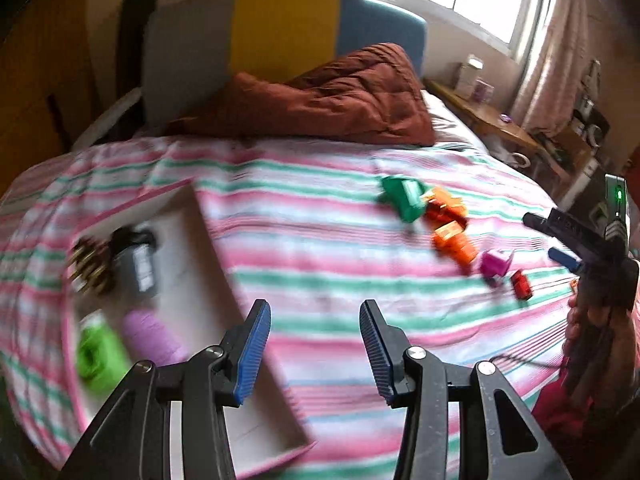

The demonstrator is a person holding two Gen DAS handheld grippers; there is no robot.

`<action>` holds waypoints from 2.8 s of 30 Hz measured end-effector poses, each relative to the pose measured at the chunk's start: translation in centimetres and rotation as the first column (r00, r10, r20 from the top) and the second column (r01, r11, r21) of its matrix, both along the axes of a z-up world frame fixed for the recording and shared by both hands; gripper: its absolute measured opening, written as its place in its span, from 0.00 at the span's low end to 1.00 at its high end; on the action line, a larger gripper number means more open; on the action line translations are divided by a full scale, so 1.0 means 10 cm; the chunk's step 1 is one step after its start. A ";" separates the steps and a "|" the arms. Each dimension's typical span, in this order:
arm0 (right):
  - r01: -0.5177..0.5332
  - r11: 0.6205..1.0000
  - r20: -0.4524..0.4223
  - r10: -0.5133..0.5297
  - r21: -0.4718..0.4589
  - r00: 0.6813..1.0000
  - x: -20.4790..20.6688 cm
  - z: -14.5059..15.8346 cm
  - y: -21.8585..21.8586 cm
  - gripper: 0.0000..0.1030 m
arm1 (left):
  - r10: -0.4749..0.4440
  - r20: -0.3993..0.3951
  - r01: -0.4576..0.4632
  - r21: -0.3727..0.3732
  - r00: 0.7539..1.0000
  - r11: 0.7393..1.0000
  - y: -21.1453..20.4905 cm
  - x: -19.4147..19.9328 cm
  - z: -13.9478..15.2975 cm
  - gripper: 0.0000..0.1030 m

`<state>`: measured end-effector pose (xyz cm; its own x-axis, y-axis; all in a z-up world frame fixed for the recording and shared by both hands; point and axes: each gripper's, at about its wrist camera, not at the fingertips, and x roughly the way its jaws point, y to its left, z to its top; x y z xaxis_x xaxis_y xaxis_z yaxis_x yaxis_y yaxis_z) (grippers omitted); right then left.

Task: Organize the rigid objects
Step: 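Move both tools from the tray back toward the pile of toy parts, then close left tool on the teal flanged spool part, then lift the teal spool with left tool while right tool grasps the magenta flanged cup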

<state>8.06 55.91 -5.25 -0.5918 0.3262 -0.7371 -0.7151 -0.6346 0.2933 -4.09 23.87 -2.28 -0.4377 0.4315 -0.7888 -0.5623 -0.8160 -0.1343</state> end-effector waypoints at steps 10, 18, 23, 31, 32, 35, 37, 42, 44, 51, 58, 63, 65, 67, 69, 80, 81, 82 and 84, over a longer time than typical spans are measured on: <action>0.026 0.999 -0.039 -0.028 -0.041 0.999 0.08 0.05 0.09 0.89 | -0.111 0.064 0.110 0.007 0.992 0.994 1.00 -0.49 -0.24 0.46; 0.014 0.997 -0.050 -0.019 -0.081 0.999 0.07 0.02 0.12 0.90 | -0.177 0.149 0.176 0.018 0.973 0.984 1.70 -0.82 -0.46 0.46; 0.016 0.996 -0.062 -0.021 -0.086 0.998 0.08 0.04 0.13 0.90 | -0.183 0.166 0.185 0.001 0.969 0.983 2.04 -0.99 -0.62 0.46; 0.006 0.997 -0.054 -0.011 -0.082 0.999 0.06 0.02 0.12 0.90 | -0.177 0.169 0.183 -0.026 0.970 0.983 2.11 -1.21 -0.89 0.29; 0.009 0.997 -0.054 -0.014 -0.083 0.998 0.06 0.02 0.13 0.90 | -0.176 0.167 0.181 -0.017 0.970 0.983 2.06 -1.18 -0.89 0.29; 0.041 0.997 -0.056 -0.045 -0.072 0.997 0.11 0.02 0.19 0.90 | -0.148 0.134 0.153 -0.030 0.980 0.988 1.83 -1.05 -0.86 0.29; 0.068 0.994 -0.061 -0.073 -0.086 0.995 0.16 0.01 0.25 0.90 | -0.137 0.124 0.142 -0.032 0.983 0.989 1.63 -0.89 -0.87 0.29; 0.131 0.983 -0.075 -0.142 -0.130 0.987 0.29 -0.04 0.39 0.90 | -0.171 0.044 0.173 -0.055 0.984 0.983 1.19 -0.27 -0.87 0.29; 0.141 0.980 -0.074 -0.152 -0.142 0.986 0.31 -0.05 0.43 0.90 | -0.179 0.003 0.179 -0.061 0.984 0.982 1.02 0.01 -0.87 0.29; 0.004 0.992 -0.068 -0.013 -0.125 0.998 0.13 -0.06 0.30 0.90 | -0.197 -0.060 0.194 -0.061 0.979 0.979 0.92 0.25 -0.93 0.29; -0.112 0.990 0.042 0.115 -0.081 0.992 -0.15 -0.22 0.15 0.90 | -0.201 -0.077 0.197 -0.062 0.977 0.978 0.92 0.28 -0.96 0.29; -0.101 0.992 0.041 0.104 -0.075 0.994 -0.13 -0.26 0.16 0.90 | -0.200 -0.084 0.197 -0.045 0.976 0.979 0.90 0.28 -0.97 0.29; -0.078 0.994 0.009 0.079 -0.083 0.997 -0.09 -0.24 0.21 0.90 | -0.201 -0.091 0.197 -0.049 0.975 0.979 0.90 0.29 -0.98 0.29; -0.085 0.992 -0.005 0.085 -0.096 0.996 -0.09 -0.23 0.23 0.88 | -0.201 -0.099 0.196 -0.055 0.975 0.979 0.90 0.30 -0.98 0.29; -0.124 0.987 0.000 0.124 -0.100 0.992 -0.15 -0.25 0.19 0.86 | -0.201 -0.104 0.196 -0.056 0.974 0.979 0.89 0.31 -0.98 0.29; -0.258 0.963 0.230 0.271 -0.082 0.935 -0.37 -0.48 -0.06 0.50 | -0.200 -0.100 0.197 -0.042 0.975 0.980 0.88 0.30 -0.98 0.29; -0.269 0.960 0.234 0.278 -0.070 0.932 -0.38 -0.46 -0.08 0.50 | -0.200 -0.101 0.197 -0.043 0.975 0.980 0.88 0.30 -0.98 0.29; -0.275 0.958 0.230 0.287 -0.082 0.930 -0.38 -0.47 -0.08 0.50 | -0.200 -0.101 0.196 -0.044 0.975 0.980 0.88 0.30 -0.98 0.29; -0.283 0.954 0.240 0.299 -0.099 0.923 -0.40 -0.50 -0.08 0.50 | -0.200 -0.102 0.196 -0.049 0.974 0.979 0.88 0.31 -0.97 0.29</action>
<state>4.06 55.14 -10.20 -0.4482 0.1169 -0.8863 -0.5565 -0.8124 0.1742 -1.02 32.66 -12.02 -0.4283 0.4888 -0.7600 -0.7229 -0.6900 -0.0364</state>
